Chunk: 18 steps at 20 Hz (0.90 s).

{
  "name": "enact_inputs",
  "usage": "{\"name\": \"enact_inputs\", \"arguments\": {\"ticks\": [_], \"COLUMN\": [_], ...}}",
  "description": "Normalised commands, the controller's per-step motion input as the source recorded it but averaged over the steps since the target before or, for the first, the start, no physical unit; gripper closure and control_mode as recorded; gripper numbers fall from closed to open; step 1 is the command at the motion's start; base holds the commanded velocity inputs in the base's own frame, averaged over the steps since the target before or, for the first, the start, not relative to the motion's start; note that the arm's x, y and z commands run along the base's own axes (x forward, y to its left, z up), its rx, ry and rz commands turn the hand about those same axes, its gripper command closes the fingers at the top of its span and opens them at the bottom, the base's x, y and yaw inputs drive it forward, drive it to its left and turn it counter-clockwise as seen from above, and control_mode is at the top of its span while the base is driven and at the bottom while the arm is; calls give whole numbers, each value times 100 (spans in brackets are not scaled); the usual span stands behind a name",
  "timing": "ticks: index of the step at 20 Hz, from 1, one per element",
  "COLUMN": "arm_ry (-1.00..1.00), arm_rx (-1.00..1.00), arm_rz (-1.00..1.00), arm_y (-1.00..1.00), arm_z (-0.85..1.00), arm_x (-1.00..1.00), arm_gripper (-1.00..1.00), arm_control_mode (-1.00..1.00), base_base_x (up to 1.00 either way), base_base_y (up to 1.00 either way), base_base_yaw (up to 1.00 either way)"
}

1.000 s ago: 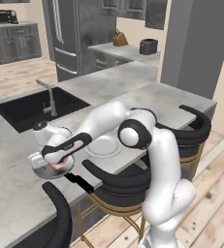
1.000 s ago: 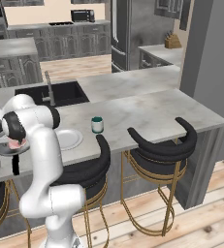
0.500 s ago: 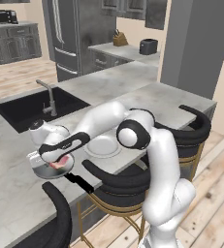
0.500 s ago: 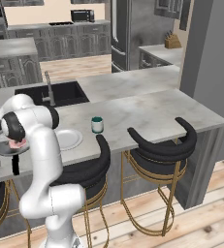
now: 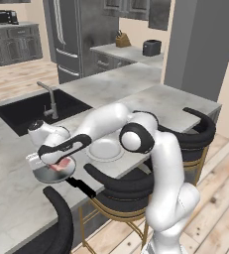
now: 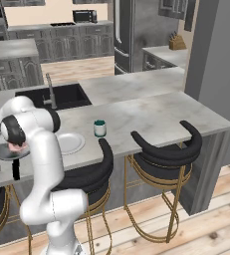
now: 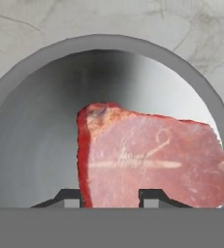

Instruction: Pick up the pan with the steak in it and place it on the dining table. Then place the steak on the plate.

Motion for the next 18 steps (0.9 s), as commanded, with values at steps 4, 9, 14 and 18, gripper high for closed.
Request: {"name": "enact_inputs", "arguments": {"ticks": [4, 9, 14, 18], "arm_ry": [-8, -7, -11, -11], "arm_rx": [4, 1, 0, 4], "arm_rz": [-8, -9, -3, -1], "arm_y": [-5, -29, -69, -83], "arm_z": [62, 49, 19, 13], "arm_x": [-11, -27, -11, 6], "arm_gripper": [100, 100, 100, 100], "arm_control_mode": [-100, -100, -100, -100], "base_base_x": [0, 0, 0, 0], "base_base_y": [0, 0, 0, 0], "base_base_yaw": [0, 0, 0, 0]}}
